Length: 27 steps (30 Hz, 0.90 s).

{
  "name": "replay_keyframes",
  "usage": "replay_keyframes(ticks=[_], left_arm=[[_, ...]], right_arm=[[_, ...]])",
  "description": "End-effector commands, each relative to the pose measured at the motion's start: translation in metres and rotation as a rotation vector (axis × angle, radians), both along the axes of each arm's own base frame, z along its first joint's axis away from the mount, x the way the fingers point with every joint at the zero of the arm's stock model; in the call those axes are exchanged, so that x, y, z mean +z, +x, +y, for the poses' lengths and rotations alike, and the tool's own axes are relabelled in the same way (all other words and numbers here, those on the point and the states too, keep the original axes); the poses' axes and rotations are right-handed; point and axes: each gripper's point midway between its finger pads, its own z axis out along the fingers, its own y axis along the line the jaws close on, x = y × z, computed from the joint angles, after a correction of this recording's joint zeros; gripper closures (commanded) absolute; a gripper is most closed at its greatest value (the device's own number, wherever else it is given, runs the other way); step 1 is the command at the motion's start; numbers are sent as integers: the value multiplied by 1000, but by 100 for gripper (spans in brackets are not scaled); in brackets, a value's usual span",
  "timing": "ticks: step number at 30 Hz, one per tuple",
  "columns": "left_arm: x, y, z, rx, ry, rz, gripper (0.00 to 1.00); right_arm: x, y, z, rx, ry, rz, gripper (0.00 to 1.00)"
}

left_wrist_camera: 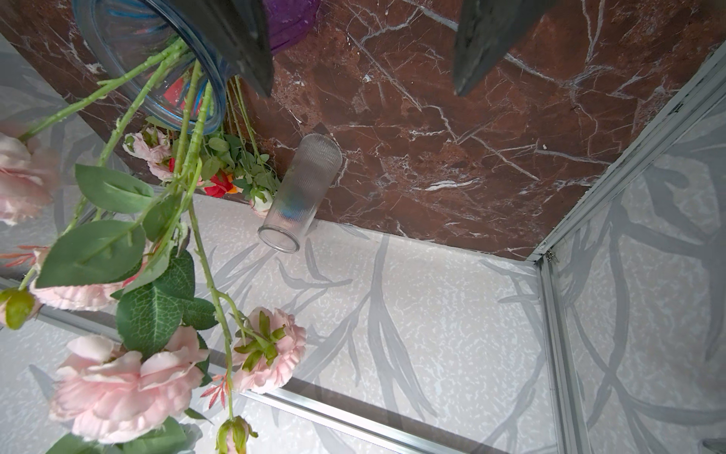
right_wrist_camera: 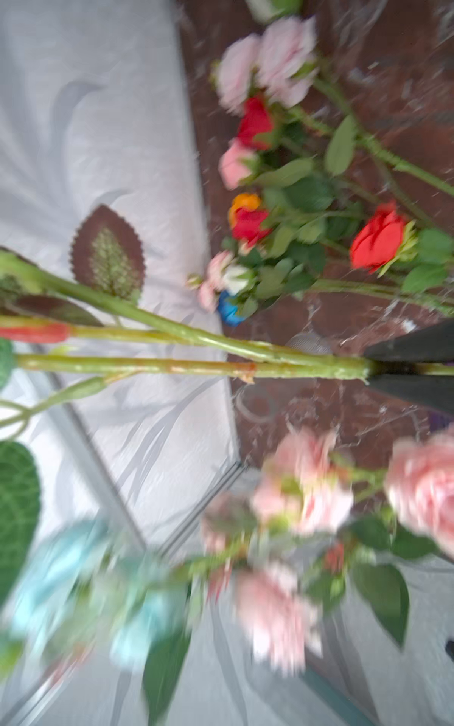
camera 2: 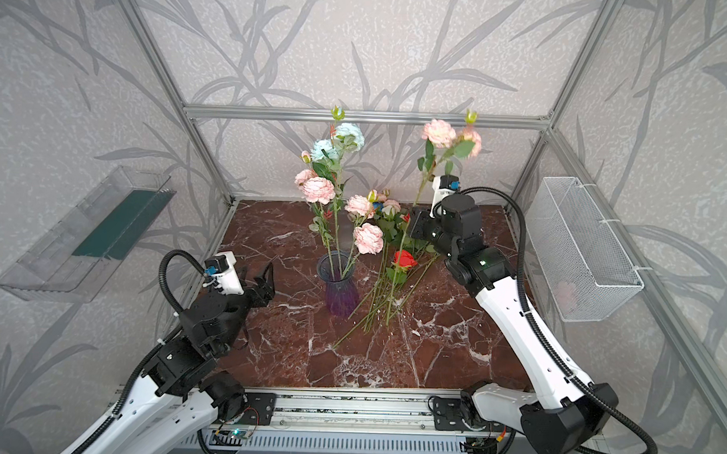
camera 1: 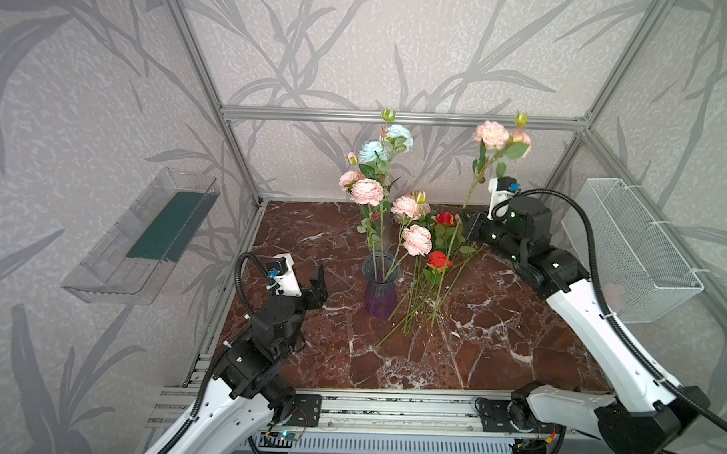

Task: Arrange the flowers into the vase
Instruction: 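Lift the pink carnation high and lower it into the purple-blue vase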

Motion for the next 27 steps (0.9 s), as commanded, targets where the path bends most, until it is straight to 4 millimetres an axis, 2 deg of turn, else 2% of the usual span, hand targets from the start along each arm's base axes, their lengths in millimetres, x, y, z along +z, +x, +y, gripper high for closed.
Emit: replay_keyframes(ticks=[1, 3, 5, 8, 12, 16, 18, 20, 23, 27], left_arm=[[7, -4, 10, 36, -24, -34, 28], [8, -7, 12, 40, -35, -42, 28], [11, -10, 13, 30, -50, -59, 28], [12, -12, 10, 11, -58, -66, 28], [13, -13, 6, -15, -70, -76, 28], [13, -15, 8, -13, -73, -77, 28], [13, -17, 10, -7, -75, -80, 28], [13, -18, 12, 1, -73, -80, 28], [13, -20, 16, 15, -79, -84, 28], [13, -19, 14, 7, -85, -88, 28]], right_arm=[[84, -32, 0, -9, -45, -260, 100], [112, -51, 18, 52, -34, -340, 100], [131, -64, 35, 106, -12, -391, 100], [156, -73, 59, 174, 37, -447, 100], [174, -63, 90, 223, 75, -478, 100], [180, -45, 110, 227, 82, -487, 100], [174, -35, 122, 236, 55, -469, 100], [155, -24, 131, 236, 24, -416, 100], [108, -15, 144, 256, -2, -310, 100], [43, -11, 157, 283, -25, -203, 100]])
